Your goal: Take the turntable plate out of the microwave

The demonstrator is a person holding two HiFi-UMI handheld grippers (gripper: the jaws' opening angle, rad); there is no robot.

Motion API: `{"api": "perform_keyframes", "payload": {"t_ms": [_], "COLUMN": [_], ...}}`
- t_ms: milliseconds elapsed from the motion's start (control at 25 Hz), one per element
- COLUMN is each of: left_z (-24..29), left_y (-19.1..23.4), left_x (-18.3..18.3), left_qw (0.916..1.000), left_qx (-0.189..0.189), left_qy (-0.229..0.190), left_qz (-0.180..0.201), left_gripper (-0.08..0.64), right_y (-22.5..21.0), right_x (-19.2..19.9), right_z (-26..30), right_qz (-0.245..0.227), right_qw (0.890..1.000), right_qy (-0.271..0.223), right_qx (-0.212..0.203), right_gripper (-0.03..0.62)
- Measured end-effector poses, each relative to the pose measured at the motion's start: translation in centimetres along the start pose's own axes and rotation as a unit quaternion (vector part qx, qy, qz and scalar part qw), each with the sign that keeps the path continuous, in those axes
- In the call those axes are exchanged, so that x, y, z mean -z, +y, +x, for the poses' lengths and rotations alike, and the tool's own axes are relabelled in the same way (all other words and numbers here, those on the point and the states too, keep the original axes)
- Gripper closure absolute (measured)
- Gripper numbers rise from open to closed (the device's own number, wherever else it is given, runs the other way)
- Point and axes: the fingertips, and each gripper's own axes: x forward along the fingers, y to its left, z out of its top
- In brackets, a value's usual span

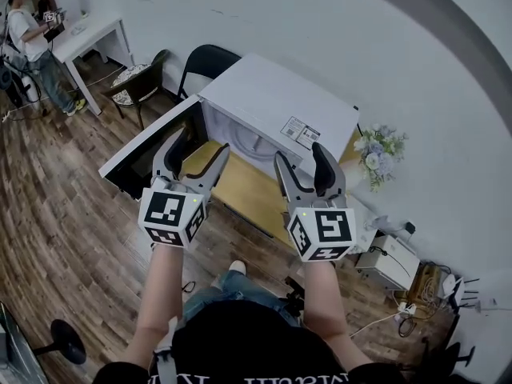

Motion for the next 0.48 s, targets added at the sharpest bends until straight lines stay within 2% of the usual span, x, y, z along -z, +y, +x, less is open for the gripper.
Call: {"api": "perform_keyframes", "payload": {"t_ms": [240, 480], "left_z": [3.1, 5.2], "left_y": [0.0, 1.2], "left_x": [2.7, 5.1], "left_qw": [0.9993, 0.9967], "left_qx": [0.028, 0.062], "left_qy": [0.026, 0.049], "left_qz": [-0.006, -0.016], "left_gripper": [0.212, 0.212], "right_y": [-1.7, -1.4], "right_x": [2.4, 4.4], "right_z": [1.7, 3.2], "right_qz": [0.018, 0.031], "right_qw": [0.999, 0.998], "right_qy": [0.021, 0.040], "right_qx": [0.021, 0.046], "right_gripper": [0.276, 0.276]}}
